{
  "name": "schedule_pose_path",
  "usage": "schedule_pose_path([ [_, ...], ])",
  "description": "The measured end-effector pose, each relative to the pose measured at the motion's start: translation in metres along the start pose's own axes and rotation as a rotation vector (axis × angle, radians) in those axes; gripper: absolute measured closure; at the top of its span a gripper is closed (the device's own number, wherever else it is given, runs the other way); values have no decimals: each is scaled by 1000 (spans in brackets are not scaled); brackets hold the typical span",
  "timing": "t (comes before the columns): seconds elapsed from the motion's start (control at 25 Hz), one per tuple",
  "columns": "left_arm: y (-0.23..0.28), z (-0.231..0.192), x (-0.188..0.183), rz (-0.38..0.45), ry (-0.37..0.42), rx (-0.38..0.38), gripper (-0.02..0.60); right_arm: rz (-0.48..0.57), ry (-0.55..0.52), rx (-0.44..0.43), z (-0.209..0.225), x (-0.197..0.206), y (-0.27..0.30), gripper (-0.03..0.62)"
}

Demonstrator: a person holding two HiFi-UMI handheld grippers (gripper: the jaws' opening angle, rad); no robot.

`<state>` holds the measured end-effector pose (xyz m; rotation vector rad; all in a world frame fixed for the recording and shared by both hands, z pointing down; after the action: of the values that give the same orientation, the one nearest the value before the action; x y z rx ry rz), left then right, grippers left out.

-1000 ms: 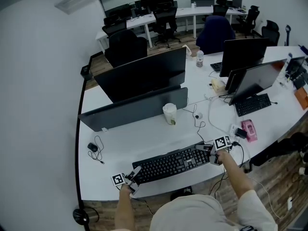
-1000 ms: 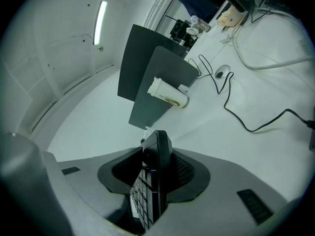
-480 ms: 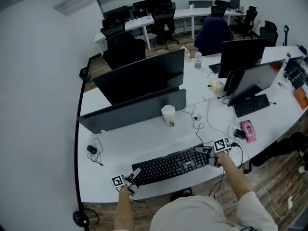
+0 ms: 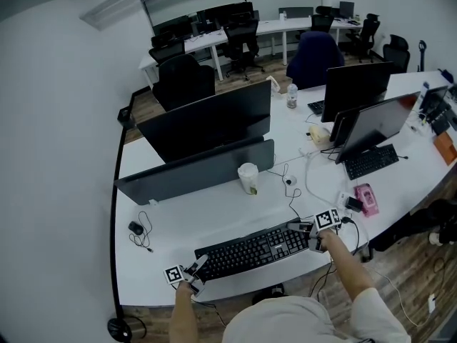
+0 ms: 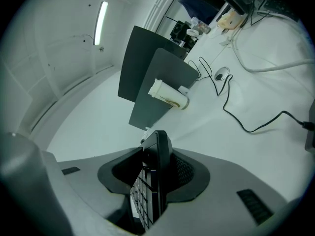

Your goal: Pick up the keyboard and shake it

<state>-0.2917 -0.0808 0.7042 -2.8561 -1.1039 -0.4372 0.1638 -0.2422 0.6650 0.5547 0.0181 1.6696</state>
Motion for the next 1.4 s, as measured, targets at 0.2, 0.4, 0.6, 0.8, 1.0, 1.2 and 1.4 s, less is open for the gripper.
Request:
schedule_pose_path([
  [0.2,2,3,-1,6,-1,18,448,2,-16,-3,-3,-3,-1,421],
  [0.4,0,5,0,12,-4,18,448,1,-21,-15,-7,-3,-1,424],
  [0.6,0,8,-3,12,16,19,447,4,-28,-16,-11,-5,-2,425],
  [0.8,-3,13,-1,15,11,20,446,1,-27,-19,-14,-4,-3,424],
  [1.0,-11,14,6,33,5,2,447,-12,-33,-28,-12,-1,0,424],
  [1.2,-17,14,7,39,16,-13,446,-24,-29,-31,-13,1,5,424],
  [1.4,-11,13,-2,45,27,2,446,-21,-43,-34,-13,-10,9,424],
])
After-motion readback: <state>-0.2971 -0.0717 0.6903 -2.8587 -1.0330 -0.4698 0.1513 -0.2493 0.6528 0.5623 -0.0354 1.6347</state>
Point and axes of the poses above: the fingertips, and each gripper's own axes: y forward along the fingers, z to its right, x out of its underside, the point moved 7 cm from there along -y, backward along the fingers
